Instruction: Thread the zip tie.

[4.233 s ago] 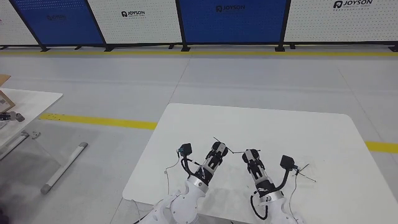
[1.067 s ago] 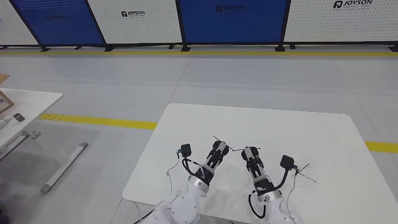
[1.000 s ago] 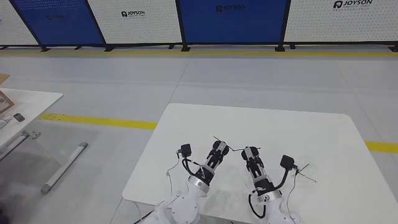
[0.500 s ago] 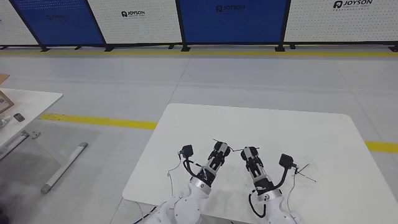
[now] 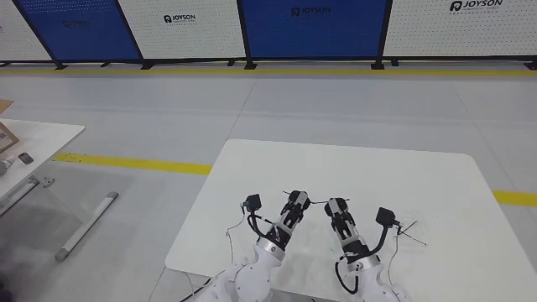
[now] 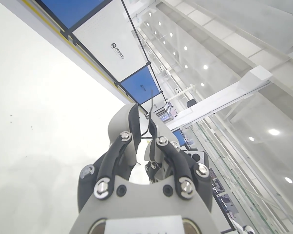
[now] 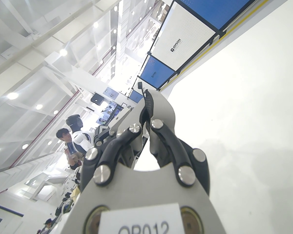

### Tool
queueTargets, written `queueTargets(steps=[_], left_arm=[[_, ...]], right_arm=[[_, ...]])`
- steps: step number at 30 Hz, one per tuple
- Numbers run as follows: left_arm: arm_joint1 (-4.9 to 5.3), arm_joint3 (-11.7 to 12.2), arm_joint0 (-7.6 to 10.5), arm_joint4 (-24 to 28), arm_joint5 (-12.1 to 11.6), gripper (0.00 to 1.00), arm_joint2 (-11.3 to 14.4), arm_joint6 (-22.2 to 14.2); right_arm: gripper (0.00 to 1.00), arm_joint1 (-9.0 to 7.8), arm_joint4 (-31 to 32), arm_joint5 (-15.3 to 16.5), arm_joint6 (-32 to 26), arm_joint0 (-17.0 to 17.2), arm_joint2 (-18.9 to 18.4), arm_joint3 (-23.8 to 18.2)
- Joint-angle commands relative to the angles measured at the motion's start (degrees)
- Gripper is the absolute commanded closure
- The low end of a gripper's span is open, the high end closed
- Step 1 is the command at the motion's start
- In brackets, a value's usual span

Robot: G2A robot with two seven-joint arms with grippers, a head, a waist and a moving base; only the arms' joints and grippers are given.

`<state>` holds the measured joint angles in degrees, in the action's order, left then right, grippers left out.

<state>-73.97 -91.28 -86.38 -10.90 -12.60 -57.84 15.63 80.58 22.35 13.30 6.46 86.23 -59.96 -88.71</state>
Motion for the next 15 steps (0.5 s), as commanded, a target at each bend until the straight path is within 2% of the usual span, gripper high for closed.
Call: queueTargets(steps=[1, 10, 13, 15], left_arm=[[-0.03, 0.0, -0.03, -0.2, 0.1, 0.9, 0.0, -0.1], [-0.21, 0.2, -0.17, -1.3, 0.9, 0.88, 0.1, -0.7], [-0.25, 0.1, -0.24, -1.5, 0.9, 0.92, 0.0, -0.8], [-0.28, 0.1, -0.31, -1.6, 0.9, 0.91, 0.0, -0.9]], right_arm=[[1.0, 0.03, 0.0, 0.0, 0.1, 0.0, 0.0, -0.1], [1.0, 0.16, -0.3, 0.0, 0.4, 0.2, -0.2, -0.5], [1.0, 0.2, -0.4, -0.1, 0.5, 0.2, -0.3, -0.5], [1.0, 0.24, -0.7, -0.1, 0.5, 0.2, -0.3, -0.5]])
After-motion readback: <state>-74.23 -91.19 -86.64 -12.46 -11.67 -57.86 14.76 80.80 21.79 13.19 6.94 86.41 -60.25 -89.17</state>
